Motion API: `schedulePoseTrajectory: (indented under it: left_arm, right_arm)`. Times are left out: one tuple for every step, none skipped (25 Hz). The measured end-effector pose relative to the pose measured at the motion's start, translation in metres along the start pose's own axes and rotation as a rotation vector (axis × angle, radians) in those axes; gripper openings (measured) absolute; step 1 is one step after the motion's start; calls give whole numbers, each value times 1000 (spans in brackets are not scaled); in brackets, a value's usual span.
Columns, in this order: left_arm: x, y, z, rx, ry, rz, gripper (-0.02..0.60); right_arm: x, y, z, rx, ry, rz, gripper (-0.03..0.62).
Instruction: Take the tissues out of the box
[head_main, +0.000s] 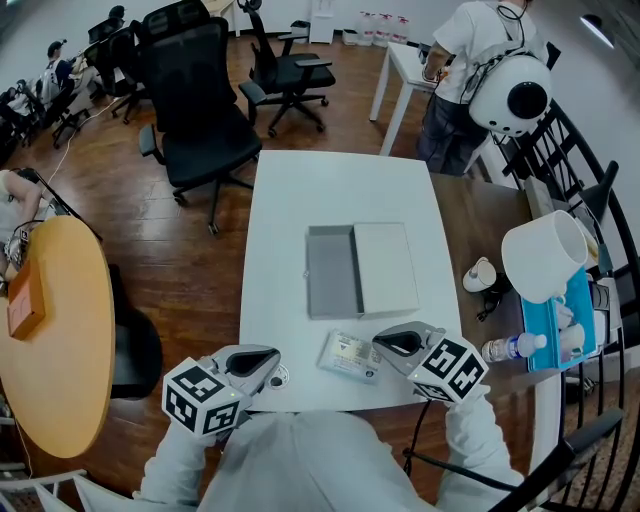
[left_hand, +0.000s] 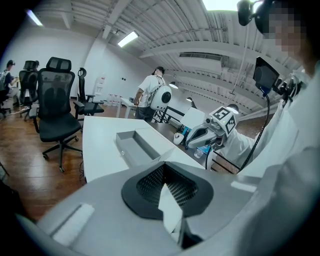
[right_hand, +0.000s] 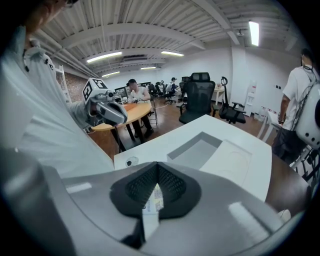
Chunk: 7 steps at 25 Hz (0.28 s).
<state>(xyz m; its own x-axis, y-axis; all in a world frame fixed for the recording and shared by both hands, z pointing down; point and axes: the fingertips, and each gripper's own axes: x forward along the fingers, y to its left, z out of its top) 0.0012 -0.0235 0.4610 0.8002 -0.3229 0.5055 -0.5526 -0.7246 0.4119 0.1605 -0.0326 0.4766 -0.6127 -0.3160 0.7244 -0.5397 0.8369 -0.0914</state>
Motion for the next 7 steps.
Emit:
schedulePoseTrajectory:
  left_arm:
    - [0,0,0,0,1,0,14]
    - [1,-1,-1,1,1,0,13]
    - [1,-2,-1,0,2,0,13]
    - [1,-2,-1,0,2,0,13]
    - [1,-2,-1,0,2,1,14]
    - [1,-2,-1,0,2,2,13]
    - [1,-1,0,0,2,2,14]
  right_arm:
    - [1,1,-1,0,2,3,2]
    - [1,1,-2,1,3,6,3]
    - [1,1,-3,1,4,7,2]
    - [1,1,-3,2,5,8,2]
    - [1,1,-4,3,5,8,2]
    - [1,1,-4,3,5,8,2]
    - [1,0,-3,3,5,8,2]
